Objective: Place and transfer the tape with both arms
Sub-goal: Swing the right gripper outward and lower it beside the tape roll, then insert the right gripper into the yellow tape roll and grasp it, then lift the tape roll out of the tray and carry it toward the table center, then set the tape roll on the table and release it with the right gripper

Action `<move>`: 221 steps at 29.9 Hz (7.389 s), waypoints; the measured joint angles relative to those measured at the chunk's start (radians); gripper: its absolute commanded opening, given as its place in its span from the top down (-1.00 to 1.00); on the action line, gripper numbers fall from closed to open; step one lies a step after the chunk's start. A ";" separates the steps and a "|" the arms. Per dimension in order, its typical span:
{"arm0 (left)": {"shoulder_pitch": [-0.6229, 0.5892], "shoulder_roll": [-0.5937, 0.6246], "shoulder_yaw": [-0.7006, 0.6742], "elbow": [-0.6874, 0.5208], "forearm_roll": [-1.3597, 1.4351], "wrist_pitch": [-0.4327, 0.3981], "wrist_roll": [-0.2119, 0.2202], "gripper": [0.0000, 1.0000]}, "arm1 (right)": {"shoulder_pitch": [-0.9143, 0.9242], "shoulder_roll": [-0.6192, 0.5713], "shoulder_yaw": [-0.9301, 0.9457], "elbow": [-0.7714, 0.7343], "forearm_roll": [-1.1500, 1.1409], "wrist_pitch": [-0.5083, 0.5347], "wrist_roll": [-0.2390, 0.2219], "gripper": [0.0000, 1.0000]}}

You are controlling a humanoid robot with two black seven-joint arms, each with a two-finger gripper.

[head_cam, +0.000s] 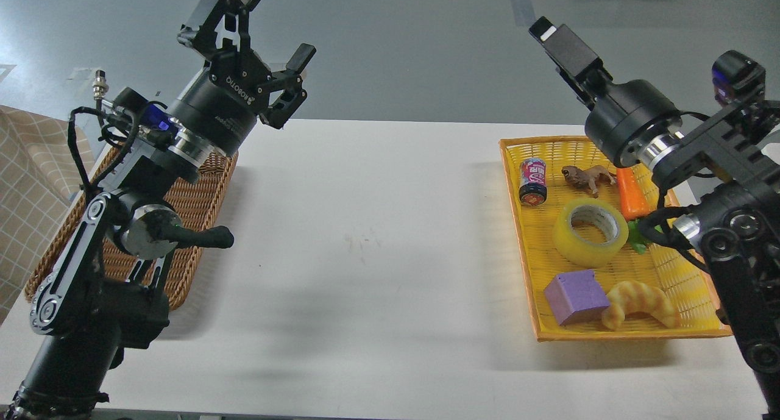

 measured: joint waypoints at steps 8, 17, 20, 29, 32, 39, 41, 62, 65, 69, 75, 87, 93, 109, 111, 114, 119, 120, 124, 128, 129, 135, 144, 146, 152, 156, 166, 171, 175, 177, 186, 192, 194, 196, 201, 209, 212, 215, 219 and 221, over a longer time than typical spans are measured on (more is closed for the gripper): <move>0.010 -0.003 0.000 0.003 -0.001 -0.002 -0.006 -0.96 | 0.006 -0.273 -0.202 -0.006 -0.134 0.024 0.004 -0.91; 0.011 -0.011 0.000 0.003 -0.001 -0.006 -0.024 -0.96 | 0.006 -0.305 -0.191 -0.043 -0.147 0.019 0.008 -1.00; 0.012 -0.018 0.000 0.003 -0.001 -0.006 -0.024 -0.96 | 0.005 -0.320 -0.179 -0.031 -0.142 0.022 0.009 -1.00; 0.021 -0.022 -0.001 0.001 0.001 -0.005 -0.024 -0.96 | -0.020 -0.310 -0.063 -0.050 0.165 0.011 0.010 -0.98; 0.023 -0.022 -0.007 0.000 0.002 -0.005 -0.035 -0.96 | -0.037 -0.297 -0.035 -0.049 0.208 -0.012 0.010 -0.98; 0.030 -0.019 -0.017 -0.001 0.002 -0.005 -0.053 -0.96 | -0.057 -0.342 -0.038 -0.045 0.177 -0.010 0.000 -0.96; 0.030 -0.018 -0.018 -0.002 0.002 -0.005 -0.053 -0.96 | -0.069 -0.354 -0.040 -0.048 0.136 -0.010 0.000 -0.96; 0.056 -0.005 -0.034 -0.002 0.001 -0.005 -0.052 -0.96 | -0.114 -0.288 -0.276 -0.327 -0.122 -0.004 0.004 -0.96; 0.058 -0.004 -0.036 -0.002 0.000 -0.005 -0.052 -0.96 | -0.098 -0.282 -0.278 -0.378 -0.118 -0.001 0.005 -0.96; 0.059 -0.005 -0.038 -0.001 0.000 -0.005 -0.052 -0.96 | -0.081 -0.270 -0.278 -0.423 -0.113 -0.001 0.010 -0.96; 0.058 -0.006 -0.040 -0.001 0.000 -0.005 -0.052 -0.96 | -0.065 -0.219 -0.279 -0.463 -0.112 -0.002 0.018 -0.95; 0.057 0.016 -0.067 -0.002 0.001 -0.006 -0.056 -0.96 | -0.025 -0.228 -0.387 -0.514 -0.150 0.001 0.122 -0.91; 0.057 0.017 -0.067 -0.002 0.000 -0.007 -0.058 -0.96 | -0.010 -0.231 -0.408 -0.542 -0.233 0.001 0.142 -0.63; 0.073 0.020 -0.080 -0.002 -0.001 -0.008 -0.058 -0.96 | -0.018 -0.225 -0.411 -0.550 -0.248 -0.003 0.146 -0.12; 0.073 0.020 -0.080 -0.002 -0.001 -0.008 -0.058 -0.96 | -0.018 -0.224 -0.411 -0.550 -0.248 -0.003 0.146 -0.05; 0.075 0.020 -0.080 -0.002 -0.001 -0.008 -0.058 -0.96 | -0.020 -0.223 -0.411 -0.550 -0.249 -0.002 0.146 0.01; 0.078 0.020 -0.080 -0.002 -0.001 -0.007 -0.057 -0.96 | -0.021 -0.224 -0.413 -0.550 -0.249 -0.002 0.146 0.11; 0.078 0.020 -0.080 -0.002 -0.001 -0.007 -0.057 -0.96 | -0.021 -0.224 -0.412 -0.550 -0.249 -0.002 0.146 0.14; 0.078 0.024 -0.083 -0.001 -0.001 -0.007 -0.056 -0.96 | -0.021 -0.226 -0.410 -0.547 -0.249 -0.002 0.146 0.25; 0.078 0.026 -0.085 0.000 -0.001 -0.006 -0.056 -0.96 | -0.024 -0.226 -0.410 -0.545 -0.247 -0.002 0.146 0.32; 0.079 0.026 -0.085 0.000 -0.001 -0.006 -0.056 -0.96 | -0.025 -0.226 -0.410 -0.544 -0.247 -0.002 0.146 0.31; 0.082 0.026 -0.085 0.000 -0.001 -0.007 -0.056 -0.96 | -0.030 -0.223 -0.410 -0.526 -0.244 -0.001 0.149 0.35; 0.097 0.023 -0.083 0.000 -0.001 -0.032 -0.056 -0.96 | -0.038 -0.231 -0.407 -0.501 -0.241 0.011 0.158 0.45; 0.098 0.022 -0.083 0.000 -0.001 -0.032 -0.056 -0.96 | -0.038 -0.235 -0.405 -0.498 -0.239 0.018 0.163 0.45; 0.102 0.019 -0.083 0.000 -0.001 -0.033 -0.056 -0.96 | -0.015 -0.266 -0.391 -0.452 -0.233 0.044 0.177 0.60; 0.104 0.016 -0.083 0.000 -0.001 -0.033 -0.056 -0.96 | 0.026 -0.279 -0.353 -0.415 -0.231 0.087 0.191 0.63; 0.107 0.005 -0.081 0.000 -0.001 -0.032 -0.056 -0.96 | 0.303 -0.244 -0.358 -0.402 -0.149 0.156 0.197 0.70; 0.110 0.004 -0.081 0.000 -0.001 -0.031 -0.056 -0.96 | 0.405 -0.130 -0.443 -0.407 -0.146 0.157 0.196 0.70; 0.111 0.005 -0.082 0.000 -0.001 -0.031 -0.056 -0.96 | 0.471 -0.063 -0.574 -0.411 -0.154 0.157 0.195 0.72; 0.111 0.007 -0.082 0.000 -0.001 -0.031 -0.056 -0.96 | 0.499 -0.029 -0.643 -0.424 -0.157 0.157 0.195 0.72; 0.112 0.007 -0.085 -0.001 0.000 -0.031 -0.056 -0.96 | 0.533 0.152 -0.797 -0.561 -0.195 0.157 0.194 0.71; 0.117 0.009 -0.083 -0.002 0.000 -0.031 -0.056 -0.96 | 0.514 0.254 -0.834 -0.664 -0.261 0.157 0.197 0.68; 0.118 0.011 -0.084 -0.002 0.000 -0.031 -0.056 -0.96 | 0.498 0.266 -0.837 -0.674 -0.271 0.157 0.197 0.68; 0.120 0.012 -0.085 -0.002 0.000 -0.031 -0.056 -0.96 | 0.480 0.269 -0.845 -0.678 -0.286 0.157 0.197 0.68; 0.122 0.016 -0.088 -0.002 -0.001 -0.031 -0.056 -0.96 | 0.445 0.271 -0.856 -0.690 -0.308 0.157 0.197 0.67; 0.124 0.019 -0.097 -0.002 -0.001 -0.032 -0.056 -0.96 | 0.416 0.271 -0.856 -0.697 -0.310 0.157 0.195 0.52; 0.129 0.019 -0.098 -0.002 -0.001 -0.032 -0.056 -0.96 | 0.407 0.271 -0.854 -0.697 -0.310 0.157 0.192 0.29; 0.133 0.019 -0.099 -0.001 -0.001 -0.033 -0.056 -0.96 | 0.400 0.271 -0.854 -0.697 -0.310 0.157 0.189 0.26; 0.142 0.023 -0.103 0.001 -0.001 -0.033 -0.056 -0.96 | 0.394 0.271 -0.852 -0.697 -0.309 0.157 0.189 -0.02; 0.145 0.024 -0.109 0.001 -0.001 -0.033 -0.056 -0.96 | 0.390 0.271 -0.847 -0.696 -0.308 0.157 0.189 -0.35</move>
